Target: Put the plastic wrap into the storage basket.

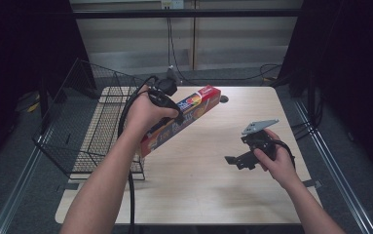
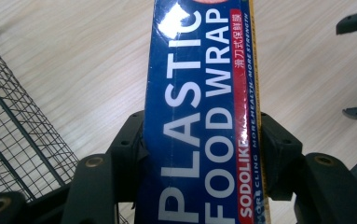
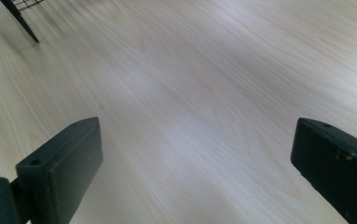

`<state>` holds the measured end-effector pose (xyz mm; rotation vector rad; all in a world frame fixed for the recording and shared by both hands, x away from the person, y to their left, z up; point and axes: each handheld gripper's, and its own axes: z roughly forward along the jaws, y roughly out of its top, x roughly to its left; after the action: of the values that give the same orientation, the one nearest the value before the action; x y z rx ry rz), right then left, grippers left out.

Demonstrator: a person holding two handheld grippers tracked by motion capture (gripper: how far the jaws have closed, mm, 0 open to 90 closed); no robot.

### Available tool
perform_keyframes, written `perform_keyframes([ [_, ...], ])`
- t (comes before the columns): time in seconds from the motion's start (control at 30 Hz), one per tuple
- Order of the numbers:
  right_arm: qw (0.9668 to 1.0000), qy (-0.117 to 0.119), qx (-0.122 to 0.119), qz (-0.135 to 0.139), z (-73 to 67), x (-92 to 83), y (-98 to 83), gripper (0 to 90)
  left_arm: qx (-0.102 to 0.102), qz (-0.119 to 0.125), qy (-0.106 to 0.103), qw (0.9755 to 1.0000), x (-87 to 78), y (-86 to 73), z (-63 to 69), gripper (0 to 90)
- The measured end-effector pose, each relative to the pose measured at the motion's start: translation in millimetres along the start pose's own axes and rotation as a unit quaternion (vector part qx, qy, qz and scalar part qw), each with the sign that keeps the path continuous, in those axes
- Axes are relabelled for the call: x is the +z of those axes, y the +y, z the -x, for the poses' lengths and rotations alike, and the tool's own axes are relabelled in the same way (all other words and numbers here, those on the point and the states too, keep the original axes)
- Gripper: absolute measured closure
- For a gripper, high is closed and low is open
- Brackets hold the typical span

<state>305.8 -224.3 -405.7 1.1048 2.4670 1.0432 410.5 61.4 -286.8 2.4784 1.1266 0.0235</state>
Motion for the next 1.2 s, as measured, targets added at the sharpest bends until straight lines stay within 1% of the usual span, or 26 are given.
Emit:
perform_keyframes([
  [0.03,1.0000,0.006,0.000,0.002,0.4,0.2,-0.8,1.9,-0.004,0.005,0.000,1.0000,-0.3,0.2,-0.3,44.3],
  [0.07,1.0000,0.000,0.000,0.002,-0.3,0.5,-1.7,1.9,-0.006,0.004,0.003,1.0000,-1.6,0.8,-0.5,44.3],
  [0.1,1.0000,0.005,0.000,0.001,-0.2,0.5,-2.5,2.1,-0.007,-0.001,0.003,1.0000,-3.6,1.6,-1.8,44.3],
  [0.13,1.0000,-0.002,0.000,0.001,-0.8,0.7,-3.4,1.9,-0.005,0.004,0.006,1.0000,-4.1,1.8,-2.9,44.3],
  [0.17,1.0000,0.005,0.002,0.003,-0.7,0.9,-4.3,1.9,-0.007,0.005,0.007,0.9999,-5.1,2.1,-3.5,44.3],
  [0.23,0.9999,0.006,0.004,0.007,-0.4,1.0,-6.2,1.9,-0.011,0.005,0.008,0.9999,-7.6,2.9,-5.7,44.3],
  [0.27,1.0000,0.002,0.004,0.006,-0.5,1.4,-6.9,2.0,-0.009,0.003,0.008,0.9999,-8.8,2.9,-7.3,44.3],
  [0.33,0.9999,0.002,0.009,0.007,-0.2,1.7,-8.1,1.9,-0.019,0.004,0.009,0.9998,-10.5,3.1,-9.6,44.3],
  [0.37,0.9999,0.006,0.012,0.009,0.2,2.2,-8.6,1.9,-0.018,0.007,0.015,0.9997,-11.2,3.2,-11.0,44.3],
  [0.4,0.9999,0.006,0.014,0.008,0.4,2.5,-8.8,1.9,-0.026,0.005,0.015,0.9995,-12.2,3.1,-12.1,44.3],
  [0.47,0.9998,-0.002,0.018,0.006,0.3,2.3,-9.3,1.8,-0.032,0.002,0.018,0.9993,-15.1,2.8,-15.9,44.3],
  [0.5,0.9998,-0.001,0.018,0.007,0.5,2.6,-9.4,1.9,-0.039,0.013,0.021,0.9989,-15.2,2.0,-17.4,44.3],
  [0.53,0.9998,0.003,0.017,0.009,0.8,3.3,-9.6,2.0,-0.043,0.012,0.024,0.9987,-16.8,1.6,-18.9,44.3],
  [0.63,0.9998,0.003,0.017,0.010,0.6,3.5,-9.6,1.9,-0.051,0.017,0.025,0.9983,-20.4,-0.5,-23.2,44.3],
  [0.67,0.9998,0.001,0.018,0.011,0.7,3.8,-9.6,1.9,-0.051,0.014,0.025,0.9983,-22.0,-1.1,-25.2,44.3],
  [0.73,0.9998,-0.004,0.019,0.010,0.7,5.1,-9.9,1.9,-0.059,0.020,0.030,0.9976,-23.5,-2.4,-27.5,44.3],
  [0.77,0.9998,-0.002,0.018,0.011,1.2,5.9,-10.3,1.9,-0.062,0.018,0.032,0.9974,-24.8,-2.5,-28.2,44.3],
  [0.8,0.9998,-0.006,0.019,0.009,1.0,6.0,-10.5,1.9,-0.064,0.019,0.034,0.9972,-25.8,-3.0,-29.1,44.3],
  [0.83,0.9998,-0.001,0.017,0.008,1.3,6.4,-10.6,1.9,-0.060,0.017,0.033,0.9975,-27.1,-2.8,-30.5,44.3],
  [0.87,0.9998,0.000,0.018,0.008,0.7,6.4,-10.6,1.9,-0.069,0.018,0.034,0.9969,-28.0,-3.0,-31.3,44.3],
  [0.9,0.9998,0.001,0.019,0.008,0.3,6.4,-10.5,1.9,-0.067,0.018,0.036,0.9970,-29.5,-2.9,-32.9,44.3],
  [1.0,0.9998,0.003,0.018,0.008,-0.5,5.6,-10.2,1.9,-0.078,0.020,0.045,0.9957,-32.8,-3.2,-36.1,44.3],
  [1.1,0.9998,0.003,0.016,0.010,0.4,5.9,-10.5,1.8,-0.084,0.017,0.050,0.9951,-35.8,-4.1,-39.5,44.3],
  [1.13,0.9998,0.001,0.017,0.009,0.6,6.2,-10.6,1.9,-0.089,0.019,0.051,0.9945,-36.3,-4.6,-40.4,44.3],
  [1.17,0.9998,0.005,0.017,0.011,0.9,6.6,-10.9,1.9,-0.091,0.018,0.051,0.9943,-37.2,-4.6,-41.2,44.3],
  [1.2,0.9998,0.008,0.016,0.009,1.3,6.5,-11.0,1.9,-0.088,0.014,0.054,0.9945,-38.5,-4.7,-42.4,44.3],
])
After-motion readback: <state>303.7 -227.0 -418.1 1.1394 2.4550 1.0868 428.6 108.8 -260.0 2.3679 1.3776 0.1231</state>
